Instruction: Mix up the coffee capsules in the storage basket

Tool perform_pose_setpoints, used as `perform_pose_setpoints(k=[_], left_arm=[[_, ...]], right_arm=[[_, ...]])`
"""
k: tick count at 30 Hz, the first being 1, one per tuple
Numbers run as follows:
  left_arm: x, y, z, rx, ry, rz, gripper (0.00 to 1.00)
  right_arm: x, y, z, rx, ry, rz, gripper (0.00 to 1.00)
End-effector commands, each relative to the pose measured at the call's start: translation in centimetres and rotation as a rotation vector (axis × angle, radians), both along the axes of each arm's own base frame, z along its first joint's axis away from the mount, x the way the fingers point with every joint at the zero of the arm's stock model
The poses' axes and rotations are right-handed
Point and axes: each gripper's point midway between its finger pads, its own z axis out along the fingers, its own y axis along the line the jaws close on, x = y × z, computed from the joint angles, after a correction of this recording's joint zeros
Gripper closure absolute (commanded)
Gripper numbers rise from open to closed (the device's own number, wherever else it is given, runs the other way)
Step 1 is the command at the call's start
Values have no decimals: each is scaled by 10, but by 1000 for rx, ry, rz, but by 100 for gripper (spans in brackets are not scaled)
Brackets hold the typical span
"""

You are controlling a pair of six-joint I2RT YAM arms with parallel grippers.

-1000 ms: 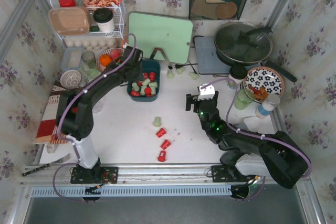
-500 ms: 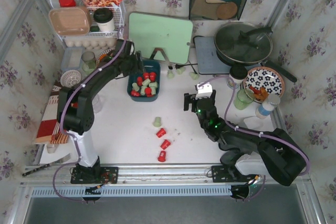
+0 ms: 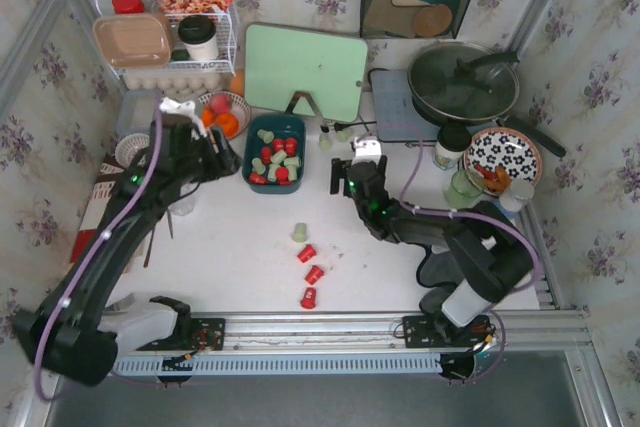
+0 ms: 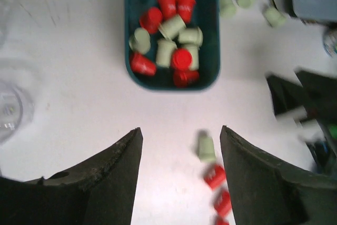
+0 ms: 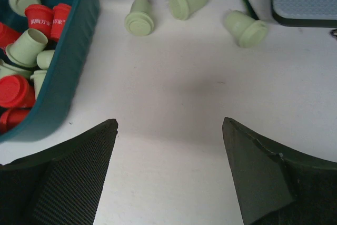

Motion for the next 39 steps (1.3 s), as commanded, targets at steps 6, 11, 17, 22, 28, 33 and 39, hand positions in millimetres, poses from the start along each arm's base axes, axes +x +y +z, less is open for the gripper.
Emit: perform_pose_setpoints(k=[6, 11, 17, 22, 28, 33, 39], left_arm=[[-119, 33, -18, 97, 2, -161, 35], [-133, 59, -52, 173, -26, -78, 35], [-132, 68, -31, 190, -118, -45, 35], [-138, 57, -31, 144, -105, -97, 35], [-142, 59, -25, 135, -133, -89, 35], [-145, 60, -20, 123, -162, -85, 35], [-146, 60, -19, 121, -170, -84, 34]], right_arm=[[59, 28, -28, 23, 112, -24, 12], [101, 37, -49, 32, 218, -20, 17], [145, 34, -66, -35, 285, -48, 20], [163, 42, -67, -57, 283, -42, 20], [172, 52, -76, -53, 306, -23, 24], [175, 57, -81, -48, 316, -10, 29], [180, 60, -82, -55, 305, 4, 30]])
